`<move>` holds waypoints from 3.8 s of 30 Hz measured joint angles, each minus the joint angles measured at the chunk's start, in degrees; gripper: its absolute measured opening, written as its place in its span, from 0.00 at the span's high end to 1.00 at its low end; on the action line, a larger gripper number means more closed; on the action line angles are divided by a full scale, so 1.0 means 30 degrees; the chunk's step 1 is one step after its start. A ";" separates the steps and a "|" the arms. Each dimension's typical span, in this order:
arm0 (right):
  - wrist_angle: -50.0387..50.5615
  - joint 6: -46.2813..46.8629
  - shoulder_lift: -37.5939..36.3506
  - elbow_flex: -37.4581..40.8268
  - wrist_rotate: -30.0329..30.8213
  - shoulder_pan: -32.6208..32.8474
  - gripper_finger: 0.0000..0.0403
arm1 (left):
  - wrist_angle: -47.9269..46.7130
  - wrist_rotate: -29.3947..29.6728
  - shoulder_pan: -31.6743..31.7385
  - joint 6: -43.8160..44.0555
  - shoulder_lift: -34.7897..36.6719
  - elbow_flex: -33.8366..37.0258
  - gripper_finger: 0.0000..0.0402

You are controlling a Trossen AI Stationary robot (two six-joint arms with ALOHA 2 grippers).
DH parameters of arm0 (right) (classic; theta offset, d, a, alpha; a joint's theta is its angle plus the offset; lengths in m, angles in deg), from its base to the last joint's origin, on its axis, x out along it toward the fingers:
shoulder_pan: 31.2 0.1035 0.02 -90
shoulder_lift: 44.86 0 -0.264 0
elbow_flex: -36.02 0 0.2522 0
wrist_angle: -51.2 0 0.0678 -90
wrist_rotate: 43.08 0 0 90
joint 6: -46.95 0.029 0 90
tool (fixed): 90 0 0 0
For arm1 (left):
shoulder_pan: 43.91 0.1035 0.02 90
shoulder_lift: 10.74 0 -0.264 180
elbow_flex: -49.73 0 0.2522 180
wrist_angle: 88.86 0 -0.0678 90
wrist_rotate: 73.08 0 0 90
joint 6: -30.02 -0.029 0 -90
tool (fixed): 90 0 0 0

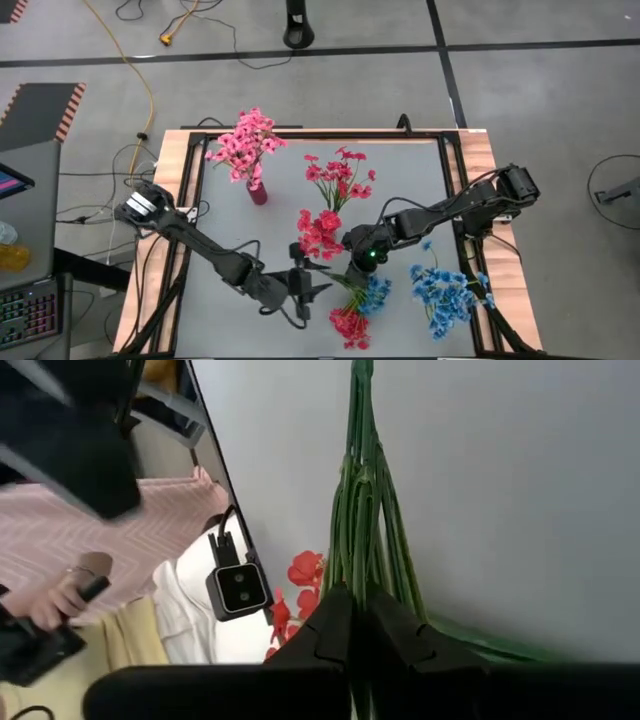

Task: Sort flowers into vase by color
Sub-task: Put the blue flowers into the transparent vase

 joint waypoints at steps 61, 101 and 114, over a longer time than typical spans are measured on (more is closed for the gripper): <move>-0.5212 0.7892 0.0000 0.0000 -0.0885 0.0020 0.89 | -0.2363 -0.2201 0.0542 0.0831 -0.1673 -0.1226 0.99; 0.3036 -1.0610 -0.9597 0.0007 0.4238 -0.0372 0.55 | -0.2333 -0.3455 0.0527 0.1861 -0.1593 -0.3739 0.99; 0.7914 -1.2836 -1.4214 0.0007 1.0863 0.1272 0.55 | -0.0105 -0.0516 0.0669 0.1178 -0.1593 -0.6187 1.00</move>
